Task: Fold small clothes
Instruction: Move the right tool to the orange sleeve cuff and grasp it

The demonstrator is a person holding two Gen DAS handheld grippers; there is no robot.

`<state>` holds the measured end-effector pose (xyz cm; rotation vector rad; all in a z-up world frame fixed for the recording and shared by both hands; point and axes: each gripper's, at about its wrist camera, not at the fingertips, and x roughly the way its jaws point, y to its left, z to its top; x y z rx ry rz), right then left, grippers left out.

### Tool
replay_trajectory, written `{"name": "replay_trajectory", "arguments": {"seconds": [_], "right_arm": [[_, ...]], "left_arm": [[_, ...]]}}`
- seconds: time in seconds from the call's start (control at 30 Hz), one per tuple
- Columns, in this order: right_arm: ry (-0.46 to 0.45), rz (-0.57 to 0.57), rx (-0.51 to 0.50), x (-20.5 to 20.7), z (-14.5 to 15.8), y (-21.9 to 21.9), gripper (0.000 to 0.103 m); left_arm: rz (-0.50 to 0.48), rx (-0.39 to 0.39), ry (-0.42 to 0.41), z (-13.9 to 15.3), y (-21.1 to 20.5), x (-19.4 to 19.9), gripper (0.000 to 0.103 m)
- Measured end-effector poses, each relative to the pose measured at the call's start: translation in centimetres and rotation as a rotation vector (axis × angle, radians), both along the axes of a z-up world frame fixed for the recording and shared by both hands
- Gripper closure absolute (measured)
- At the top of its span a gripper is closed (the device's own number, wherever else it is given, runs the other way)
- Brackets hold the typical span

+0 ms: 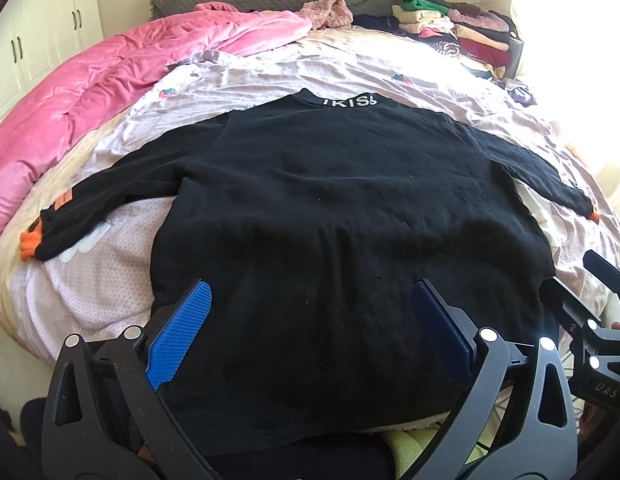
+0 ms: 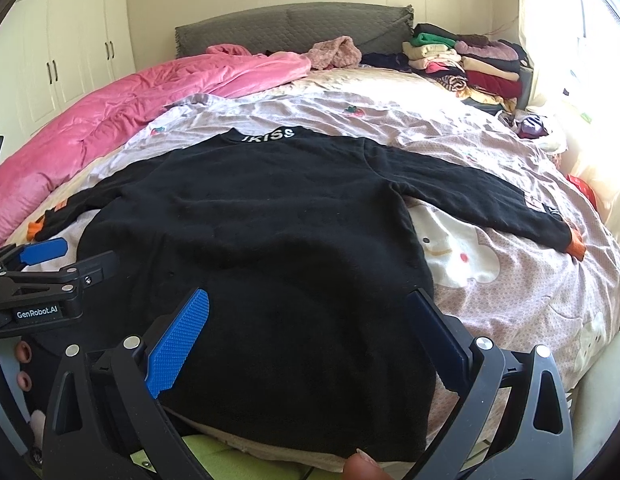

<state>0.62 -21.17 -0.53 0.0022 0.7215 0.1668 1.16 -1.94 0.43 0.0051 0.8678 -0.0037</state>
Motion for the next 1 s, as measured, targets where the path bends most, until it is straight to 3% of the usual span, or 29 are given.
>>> {"name": "replay_trajectory", "arguments": {"seconds": [0.3,0.63,1.0], "right_arm": [[0.003,-0.108,0.026,1.9,0.2,-3.8,0.004],[0.000,-0.283,0.066,4.8,0.3,-11.5,0.004],[0.043,-0.430,0.101,7.4,-1.4,-19.1,0.004]], "left_arm": [[-0.056,0.022,0.000,0.6,-2.4,3.0,0.009],[-0.113,0.048,0.010,1.7,-6.5,8.6,0.009],[-0.130,0.063,0.038,2.2,-8.9,11.2,0.009]]}}
